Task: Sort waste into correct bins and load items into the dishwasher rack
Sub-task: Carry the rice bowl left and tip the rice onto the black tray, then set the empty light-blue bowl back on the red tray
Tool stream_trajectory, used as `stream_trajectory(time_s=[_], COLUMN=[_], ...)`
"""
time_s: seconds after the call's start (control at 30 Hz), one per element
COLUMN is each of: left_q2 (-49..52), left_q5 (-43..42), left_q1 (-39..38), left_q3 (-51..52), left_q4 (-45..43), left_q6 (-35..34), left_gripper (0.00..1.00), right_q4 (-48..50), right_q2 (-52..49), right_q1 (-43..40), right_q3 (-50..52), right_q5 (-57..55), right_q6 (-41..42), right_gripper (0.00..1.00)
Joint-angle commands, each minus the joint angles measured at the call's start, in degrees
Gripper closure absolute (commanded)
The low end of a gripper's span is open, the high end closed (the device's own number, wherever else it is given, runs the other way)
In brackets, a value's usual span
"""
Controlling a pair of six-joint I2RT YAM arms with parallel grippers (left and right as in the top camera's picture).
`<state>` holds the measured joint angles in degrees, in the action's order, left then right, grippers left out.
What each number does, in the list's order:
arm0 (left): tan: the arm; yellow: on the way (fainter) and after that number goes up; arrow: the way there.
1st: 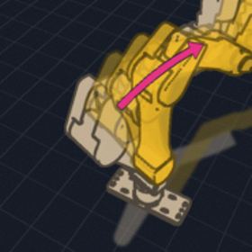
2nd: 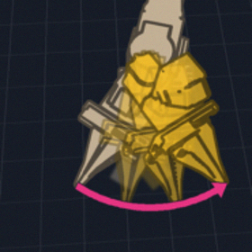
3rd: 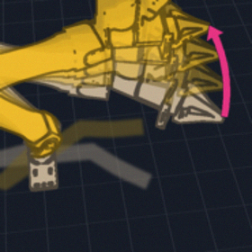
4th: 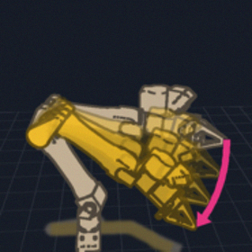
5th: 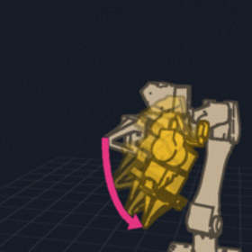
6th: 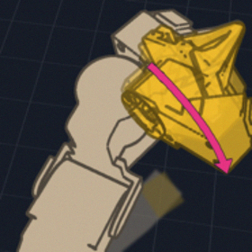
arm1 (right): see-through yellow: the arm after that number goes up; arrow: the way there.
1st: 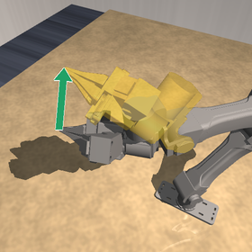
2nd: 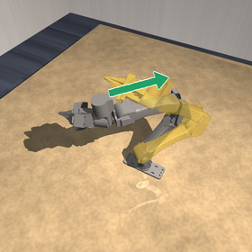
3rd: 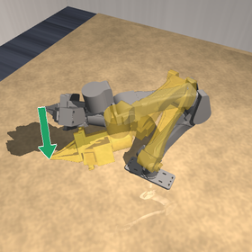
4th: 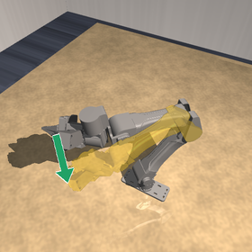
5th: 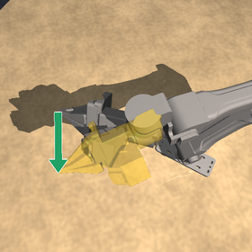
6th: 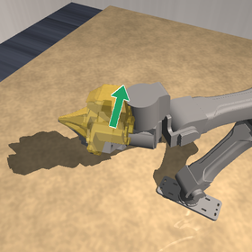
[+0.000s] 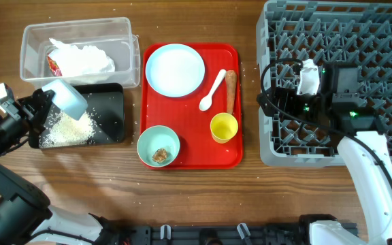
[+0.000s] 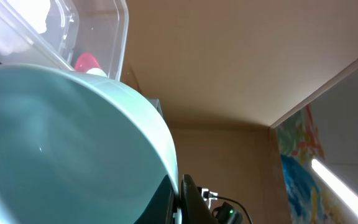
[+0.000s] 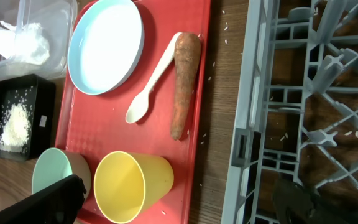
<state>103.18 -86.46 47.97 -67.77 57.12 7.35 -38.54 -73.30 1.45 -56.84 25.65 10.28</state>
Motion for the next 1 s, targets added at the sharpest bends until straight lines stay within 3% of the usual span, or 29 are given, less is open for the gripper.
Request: stream_trajectory(time_s=[0.0, 0.13, 0.2, 0.3, 0.43, 0.57, 0.63, 0.8, 0.83, 0.9, 0.97], left_q2=[-1.2, -7.7, -11.3, -15.1, -11.7, -3.5, 1.2, 8.8, 9.1, 8.9, 8.4], left_q5=[0.3, 11.1, 22.2, 43.3, 66.7, 86.9, 91.7, 91.7, 91.7, 91.7, 91.7], left_q1=[-3.7, -14.4, -22.6, -41.7, -62.5, -77.5, -80.7, -81.3, -81.2, -81.2, -81.2], left_q3=[-1.1, -8.5, -14.5, -18.0, -18.0, -18.0, -18.0, -18.0, -18.0, -18.0, -20.1], left_q4=[-0.6, -0.6, -0.9, -6.5, -6.5, -4.2, -2.6, -0.1, 0.1, -0.5, 0.3], left_q6=[-0.1, -3.6, -7.9, -12.6, -12.6, -14.4, -17.3, -19.8, -19.8, -19.8, -19.8], left_gripper=[0.96, 0.96, 0.96, 0.96, 0.96, 0.96, 0.96, 0.96, 0.84, 0.45, 0.25], right_q4=[0.1, 0.1, 0.1, 0.1, 0.1, 0.0, -0.2, -0.2, -0.2, -0.2, -0.2], right_q2=[-0.4, -0.4, -0.4, -0.4, -0.4, -0.4, -0.4, -0.4, -0.4, -0.4, -0.4], right_q1=[0.0, 0.0, 0.0, 0.0, 0.0, 0.0, 0.0, 0.0, 0.0, 0.0, 0.0], right_q3=[-0.9, -0.9, -0.9, -0.9, -0.9, -0.9, -0.9, -0.9, -0.8, -0.8, -0.8], right_q5=[-0.3, -0.4, -0.4, -0.4, -0.4, -0.4, -0.4, -0.4, -0.4, -0.7, -1.3], right_q6=[0.4, 0.4, 0.3, 0.2, 0.2, 0.2, 0.2, 0.2, 0.2, 0.2, 0.2], right_gripper=[0.0, 0.0, 0.0, 0.0, 0.0, 0.0, 0.0, 0.0, 0.0, 0.0, 0.0])
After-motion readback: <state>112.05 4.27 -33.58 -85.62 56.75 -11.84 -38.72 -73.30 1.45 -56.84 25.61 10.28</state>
